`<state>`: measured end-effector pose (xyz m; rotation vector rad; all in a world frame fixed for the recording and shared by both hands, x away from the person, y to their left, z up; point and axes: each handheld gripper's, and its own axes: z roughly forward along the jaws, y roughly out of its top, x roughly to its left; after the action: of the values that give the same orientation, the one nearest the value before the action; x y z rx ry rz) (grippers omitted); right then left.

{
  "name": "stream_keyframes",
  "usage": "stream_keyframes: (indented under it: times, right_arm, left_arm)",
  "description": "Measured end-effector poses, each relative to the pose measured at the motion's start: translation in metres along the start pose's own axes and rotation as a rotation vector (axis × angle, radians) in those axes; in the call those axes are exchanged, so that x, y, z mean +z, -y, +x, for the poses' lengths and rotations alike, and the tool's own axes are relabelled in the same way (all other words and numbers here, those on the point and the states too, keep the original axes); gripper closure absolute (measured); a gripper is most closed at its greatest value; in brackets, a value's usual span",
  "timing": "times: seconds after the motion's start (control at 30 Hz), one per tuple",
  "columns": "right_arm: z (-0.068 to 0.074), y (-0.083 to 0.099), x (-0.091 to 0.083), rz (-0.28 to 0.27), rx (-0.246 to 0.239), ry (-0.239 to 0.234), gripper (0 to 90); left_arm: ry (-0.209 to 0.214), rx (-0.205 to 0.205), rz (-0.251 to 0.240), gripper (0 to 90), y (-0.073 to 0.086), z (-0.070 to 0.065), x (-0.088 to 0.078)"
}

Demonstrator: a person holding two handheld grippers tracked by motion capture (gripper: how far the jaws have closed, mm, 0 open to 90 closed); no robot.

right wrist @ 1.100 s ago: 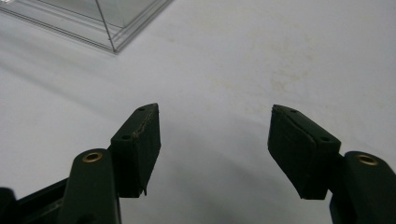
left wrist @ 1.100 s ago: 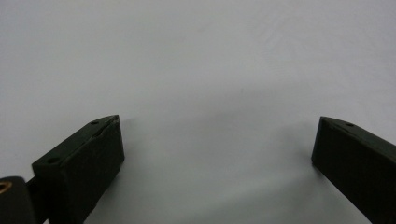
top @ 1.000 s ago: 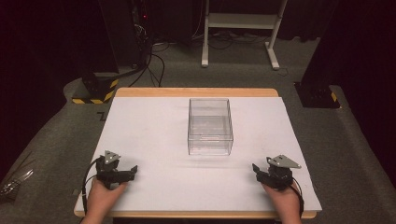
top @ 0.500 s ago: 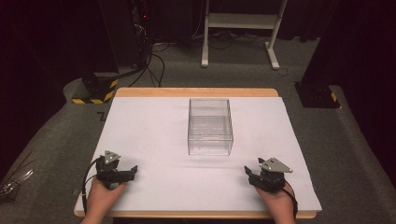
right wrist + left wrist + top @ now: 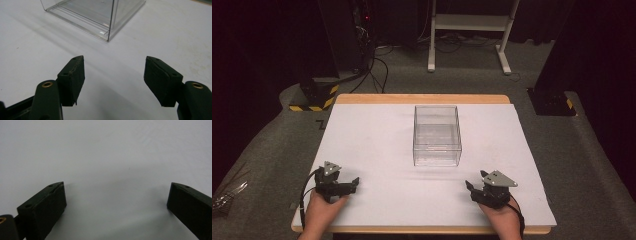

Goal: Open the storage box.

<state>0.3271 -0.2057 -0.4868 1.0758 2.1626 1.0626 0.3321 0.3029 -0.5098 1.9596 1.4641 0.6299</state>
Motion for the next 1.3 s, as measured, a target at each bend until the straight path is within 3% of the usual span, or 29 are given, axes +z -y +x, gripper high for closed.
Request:
stream_keyframes:
  times: [0.2, 0.53, 0.7, 0.87, 1.3]
  right_arm:
    - [0.011, -0.004, 0.002, -0.007, -0.031, -0.022, 31.9]
    - [0.014, -0.011, 0.007, -0.002, 0.0, -0.029, 29.4]
    - [0.017, -0.021, 0.011, -0.005, 0.006, -0.057, 30.7]
    - [0.025, -0.029, 0.017, -0.001, -0.025, -0.062, 30.5]
    - [0.032, -0.044, 0.026, -0.018, 0.013, -0.112, 28.4]
  left_arm:
    - [0.0, 0.0, 0.0, 2.2, 0.0, 0.0, 0.0]
    - [0.001, -0.003, -0.001, 2.2, 0.0, 0.0, 0.0]
    - [0.001, -0.003, -0.001, 2.3, 0.0, 0.0, 0.0]
    - [0.0, 0.0, 0.0, 2.2, 0.0, 0.0, 0.0]
    - [0.001, -0.004, -0.001, 2.2, 0.0, 0.0, 0.0]
